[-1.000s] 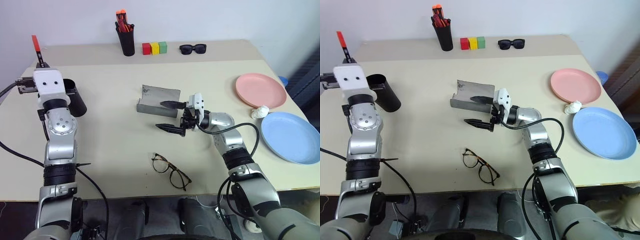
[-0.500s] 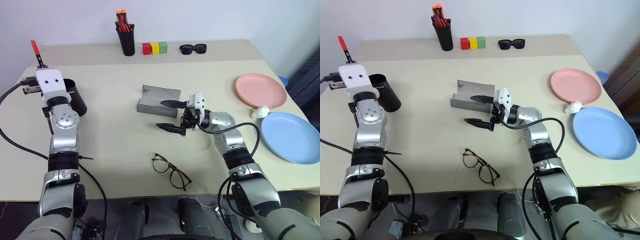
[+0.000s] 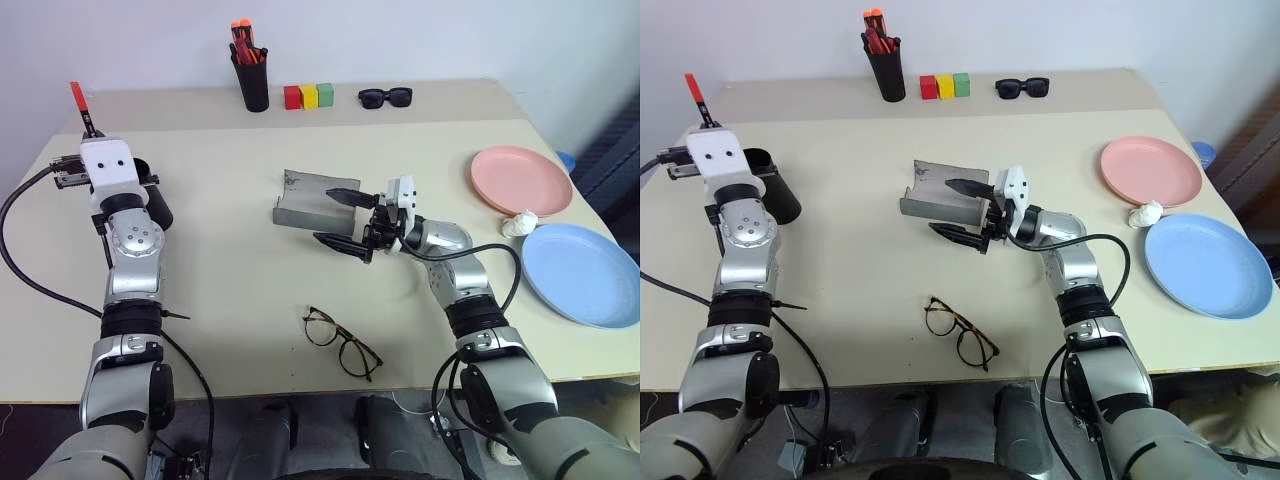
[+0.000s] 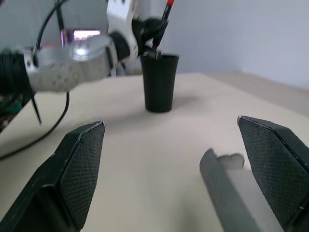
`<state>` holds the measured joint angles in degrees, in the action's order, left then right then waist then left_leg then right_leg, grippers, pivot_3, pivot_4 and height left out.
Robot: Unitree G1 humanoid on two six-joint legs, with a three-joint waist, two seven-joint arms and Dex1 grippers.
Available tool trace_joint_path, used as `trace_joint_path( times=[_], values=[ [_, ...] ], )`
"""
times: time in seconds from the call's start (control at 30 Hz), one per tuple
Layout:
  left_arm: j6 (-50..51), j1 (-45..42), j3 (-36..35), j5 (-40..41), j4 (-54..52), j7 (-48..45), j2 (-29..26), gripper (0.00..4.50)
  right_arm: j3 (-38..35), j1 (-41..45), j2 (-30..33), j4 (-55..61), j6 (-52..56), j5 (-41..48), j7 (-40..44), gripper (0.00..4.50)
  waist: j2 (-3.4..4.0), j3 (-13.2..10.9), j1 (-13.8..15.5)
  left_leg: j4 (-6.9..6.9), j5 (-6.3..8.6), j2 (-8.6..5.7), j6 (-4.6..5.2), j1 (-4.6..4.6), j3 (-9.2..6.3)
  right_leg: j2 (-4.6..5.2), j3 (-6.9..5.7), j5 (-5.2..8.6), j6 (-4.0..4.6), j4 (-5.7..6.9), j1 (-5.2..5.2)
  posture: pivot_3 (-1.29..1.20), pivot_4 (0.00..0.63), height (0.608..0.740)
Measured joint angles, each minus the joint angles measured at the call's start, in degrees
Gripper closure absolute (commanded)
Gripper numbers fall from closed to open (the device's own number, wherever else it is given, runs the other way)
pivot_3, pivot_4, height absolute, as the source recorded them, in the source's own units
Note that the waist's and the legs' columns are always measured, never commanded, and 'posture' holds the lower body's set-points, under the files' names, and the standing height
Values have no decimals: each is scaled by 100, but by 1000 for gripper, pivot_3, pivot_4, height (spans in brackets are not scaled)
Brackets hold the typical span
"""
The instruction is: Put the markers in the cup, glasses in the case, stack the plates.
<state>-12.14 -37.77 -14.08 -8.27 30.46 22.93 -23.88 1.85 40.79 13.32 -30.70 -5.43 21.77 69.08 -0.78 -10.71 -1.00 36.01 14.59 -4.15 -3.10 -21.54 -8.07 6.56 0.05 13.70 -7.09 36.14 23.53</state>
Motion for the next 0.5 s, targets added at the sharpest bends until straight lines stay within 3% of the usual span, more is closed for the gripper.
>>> trace_joint_path(
  times=[0.5],
  values=[
    [-81,-19,48,-3,98,1,39,4396,-51,1,-71,27,86,98,-85,0,0,0,2,0,0,0,0,0,0,0,0,0,0,0,0,0,150,740]
  ],
)
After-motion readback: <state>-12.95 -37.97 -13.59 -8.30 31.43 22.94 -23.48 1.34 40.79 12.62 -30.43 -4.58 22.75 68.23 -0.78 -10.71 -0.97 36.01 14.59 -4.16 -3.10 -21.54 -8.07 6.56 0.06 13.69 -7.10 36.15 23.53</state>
